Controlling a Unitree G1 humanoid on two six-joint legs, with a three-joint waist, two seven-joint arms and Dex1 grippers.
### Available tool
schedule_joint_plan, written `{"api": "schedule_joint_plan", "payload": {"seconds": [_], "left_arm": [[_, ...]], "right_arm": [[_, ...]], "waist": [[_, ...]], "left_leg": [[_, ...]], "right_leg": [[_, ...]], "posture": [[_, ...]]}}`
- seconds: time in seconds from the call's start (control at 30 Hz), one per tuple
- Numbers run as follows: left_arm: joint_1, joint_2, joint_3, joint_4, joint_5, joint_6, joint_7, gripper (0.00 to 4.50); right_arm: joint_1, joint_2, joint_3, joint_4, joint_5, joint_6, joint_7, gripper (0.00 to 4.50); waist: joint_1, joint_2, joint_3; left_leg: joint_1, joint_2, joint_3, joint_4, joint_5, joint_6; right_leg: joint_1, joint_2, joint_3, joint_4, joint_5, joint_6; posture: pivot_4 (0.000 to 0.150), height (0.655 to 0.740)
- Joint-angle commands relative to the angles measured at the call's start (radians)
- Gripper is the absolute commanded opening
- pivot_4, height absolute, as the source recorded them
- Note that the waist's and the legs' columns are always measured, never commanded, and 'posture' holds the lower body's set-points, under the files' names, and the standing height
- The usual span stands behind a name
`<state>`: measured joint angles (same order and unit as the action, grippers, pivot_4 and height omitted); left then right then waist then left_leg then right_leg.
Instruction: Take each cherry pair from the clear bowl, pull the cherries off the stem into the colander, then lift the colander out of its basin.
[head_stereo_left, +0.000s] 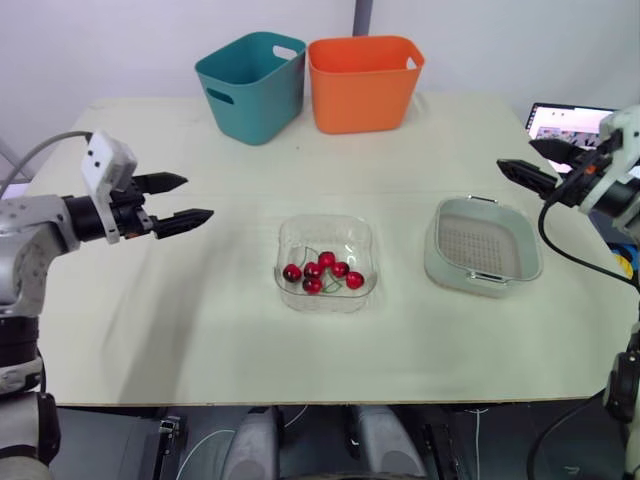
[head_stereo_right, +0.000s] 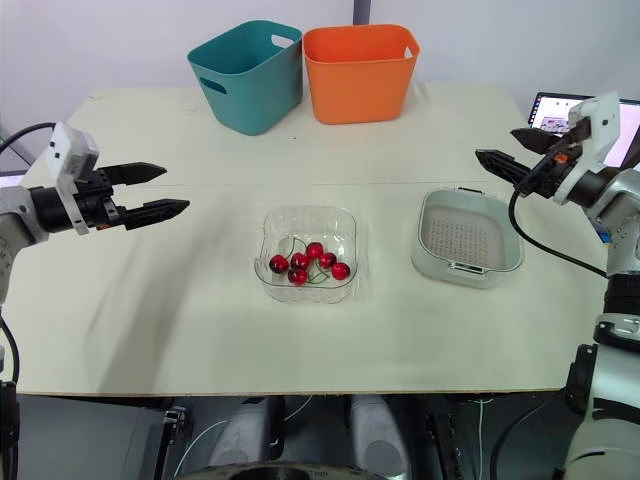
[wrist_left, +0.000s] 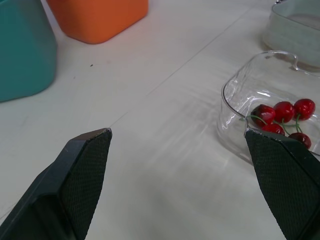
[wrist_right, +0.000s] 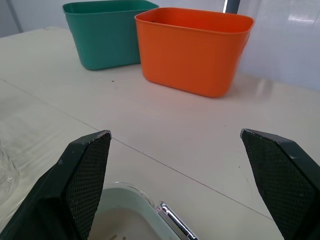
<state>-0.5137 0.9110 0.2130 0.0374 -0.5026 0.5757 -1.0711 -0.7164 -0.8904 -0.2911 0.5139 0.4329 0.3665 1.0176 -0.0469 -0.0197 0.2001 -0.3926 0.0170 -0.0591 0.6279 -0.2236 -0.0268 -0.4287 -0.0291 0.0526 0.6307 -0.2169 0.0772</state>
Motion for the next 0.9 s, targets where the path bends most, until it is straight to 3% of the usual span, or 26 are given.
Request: {"api": "schedule_joint_plan", "payload": {"seconds": [0.03, 0.63, 0.9], "left_arm": [[-0.016, 0.01, 0.024, -0.008, 0.001, -0.028, 0.004, 4.5], [-0.02, 0.007, 0.014, 0.004, 0.004, -0.039, 0.011, 4.5], [-0.022, 0.005, 0.011, 0.008, 0.001, -0.039, 0.005, 4.5]], "right_arm": [[-0.029, -0.018, -0.023, -0.011, 0.004, -0.018, 0.003, 4.47], [-0.031, -0.02, -0.018, -0.013, -0.026, -0.003, -0.032, 4.47], [-0.046, -0.032, -0.011, -0.04, -0.006, 0.126, -0.031, 4.47]], "waist": [[0.0, 0.0, 0.0], [0.0, 0.0, 0.0], [0.0, 0.0, 0.0]], "left_leg": [[0.0, 0.0, 0.0, 0.0, 0.0, 0.0], [0.0, 0.0, 0.0, 0.0, 0.0, 0.0], [0.0, 0.0, 0.0, 0.0, 0.0, 0.0]], "right_leg": [[0.0, 0.0, 0.0, 0.0, 0.0, 0.0], [0.0, 0.0, 0.0, 0.0, 0.0, 0.0], [0.0, 0.0, 0.0, 0.0, 0.0, 0.0]], "posture": [[0.15, 0.74], [0.15, 0.74], [0.15, 0.74]]}}
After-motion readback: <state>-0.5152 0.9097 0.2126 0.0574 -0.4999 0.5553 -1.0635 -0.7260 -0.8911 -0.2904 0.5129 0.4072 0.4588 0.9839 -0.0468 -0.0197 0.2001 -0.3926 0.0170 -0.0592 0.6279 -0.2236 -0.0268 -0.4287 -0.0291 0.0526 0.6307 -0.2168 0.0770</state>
